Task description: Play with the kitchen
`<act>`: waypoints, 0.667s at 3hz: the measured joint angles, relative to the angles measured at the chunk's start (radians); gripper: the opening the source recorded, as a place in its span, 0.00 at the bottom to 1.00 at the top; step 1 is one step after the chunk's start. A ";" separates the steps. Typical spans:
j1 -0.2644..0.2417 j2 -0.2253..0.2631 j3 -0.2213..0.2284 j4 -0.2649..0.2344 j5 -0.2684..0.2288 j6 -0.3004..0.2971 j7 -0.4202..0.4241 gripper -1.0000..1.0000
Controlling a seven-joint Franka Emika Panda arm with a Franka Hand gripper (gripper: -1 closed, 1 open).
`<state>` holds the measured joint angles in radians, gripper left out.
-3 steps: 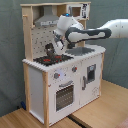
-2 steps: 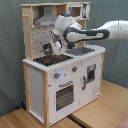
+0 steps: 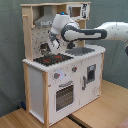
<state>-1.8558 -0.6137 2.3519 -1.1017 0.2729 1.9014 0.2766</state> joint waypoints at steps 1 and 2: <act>-0.052 -0.003 0.077 0.035 0.000 -0.024 0.000 0.00; -0.108 -0.013 0.163 0.037 0.000 -0.032 -0.002 0.00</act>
<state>-1.9634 -0.6272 2.5151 -1.0645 0.2729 1.8696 0.2749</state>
